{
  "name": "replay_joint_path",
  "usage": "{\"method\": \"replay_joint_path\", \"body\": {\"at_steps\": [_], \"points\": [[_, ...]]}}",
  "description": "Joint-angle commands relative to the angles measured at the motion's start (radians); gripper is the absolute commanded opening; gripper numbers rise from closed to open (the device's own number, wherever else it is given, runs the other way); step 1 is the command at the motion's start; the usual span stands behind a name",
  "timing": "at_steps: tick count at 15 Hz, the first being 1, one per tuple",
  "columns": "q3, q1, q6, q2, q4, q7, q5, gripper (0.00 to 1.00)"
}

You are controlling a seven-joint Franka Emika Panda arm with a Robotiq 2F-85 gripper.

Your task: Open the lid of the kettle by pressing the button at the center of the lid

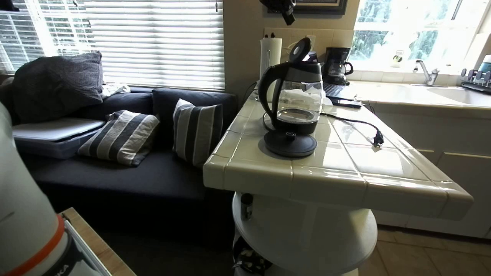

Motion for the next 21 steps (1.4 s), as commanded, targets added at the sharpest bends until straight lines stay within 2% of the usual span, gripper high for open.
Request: {"method": "replay_joint_path", "body": {"at_steps": [1,4,8,9,10,13,16,19,20,21], "points": [[0.022,0.013,-0.236,-0.066,0.017,0.009,0.076,0.00],[0.028,0.015,-0.370,-0.087,0.046,0.015,0.109,0.00],[0.035,0.005,-0.406,-0.100,0.052,0.058,0.094,0.00],[0.034,0.009,-0.389,-0.108,0.045,0.058,0.094,0.26],[0.026,0.019,-0.384,-0.122,0.037,0.027,0.106,0.27],[0.011,0.035,-0.424,-0.154,0.040,-0.030,0.153,0.47],[-0.018,0.052,-0.468,-0.189,0.041,-0.140,0.229,0.72],[-0.049,0.062,-0.463,-0.239,0.007,-0.284,0.249,0.93],[-0.066,0.069,-0.417,-0.265,-0.025,-0.371,0.228,0.99],[-0.087,0.076,-0.419,-0.282,-0.038,-0.439,0.235,1.00]]}}
